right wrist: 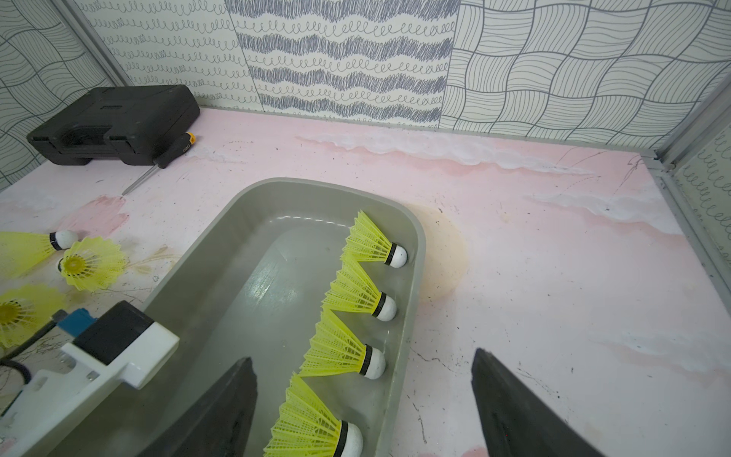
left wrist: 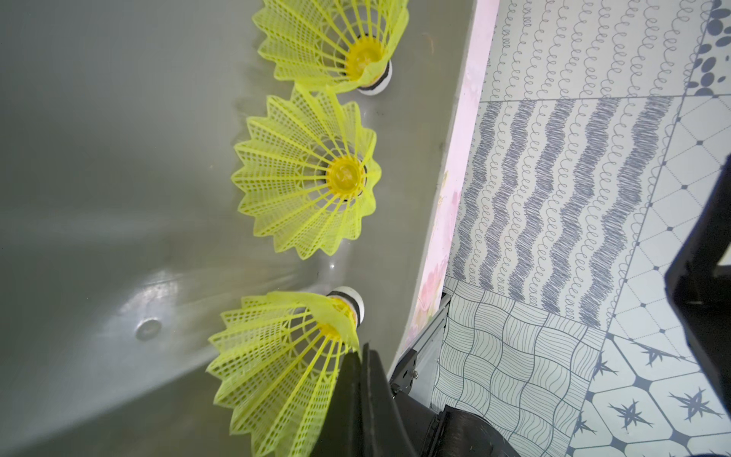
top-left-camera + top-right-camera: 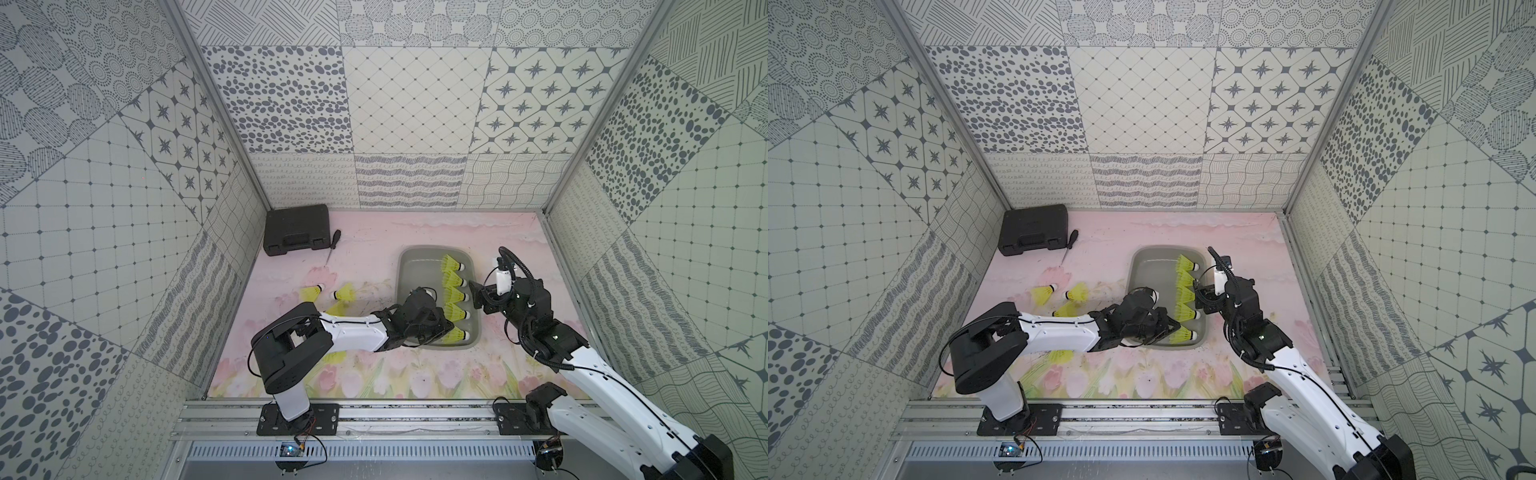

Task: Put the shuttlecocks into the storage box
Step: Place the shuttlecock in the storage box.

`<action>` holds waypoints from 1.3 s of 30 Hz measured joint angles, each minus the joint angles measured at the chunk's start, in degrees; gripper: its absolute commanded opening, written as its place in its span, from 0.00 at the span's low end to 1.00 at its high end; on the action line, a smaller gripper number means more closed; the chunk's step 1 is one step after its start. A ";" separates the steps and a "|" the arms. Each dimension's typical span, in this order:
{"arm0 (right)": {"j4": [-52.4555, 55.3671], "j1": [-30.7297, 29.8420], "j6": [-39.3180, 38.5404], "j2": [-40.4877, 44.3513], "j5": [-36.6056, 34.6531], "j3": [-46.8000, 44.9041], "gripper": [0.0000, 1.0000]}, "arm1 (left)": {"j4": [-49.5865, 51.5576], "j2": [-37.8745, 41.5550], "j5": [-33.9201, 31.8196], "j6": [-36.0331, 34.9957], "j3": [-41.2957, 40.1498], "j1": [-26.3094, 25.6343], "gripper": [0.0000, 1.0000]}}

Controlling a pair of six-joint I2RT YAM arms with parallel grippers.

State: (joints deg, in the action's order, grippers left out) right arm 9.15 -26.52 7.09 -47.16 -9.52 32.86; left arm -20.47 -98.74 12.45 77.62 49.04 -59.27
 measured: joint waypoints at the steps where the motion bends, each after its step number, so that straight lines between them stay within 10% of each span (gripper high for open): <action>1: 0.07 0.00 0.00 0.00 0.02 0.00 0.89 | -0.17 -0.26 -0.07 0.24 0.02 -0.02 0.00; 17: 0.35 0.46 0.00 0.00 0.09 0.00 0.90 | -3.48 -4.68 -0.20 1.90 1.22 -0.20 0.01; 39: 0.52 0.83 0.00 0.00 0.07 0.00 0.91 | -2.51 -2.62 -0.48 1.01 1.20 -0.22 0.48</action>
State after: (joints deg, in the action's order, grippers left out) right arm 9.67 -25.69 7.09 -47.16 -9.45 32.86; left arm -22.98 -101.36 11.97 78.63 50.24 -59.48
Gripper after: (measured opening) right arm 0.908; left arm 0.442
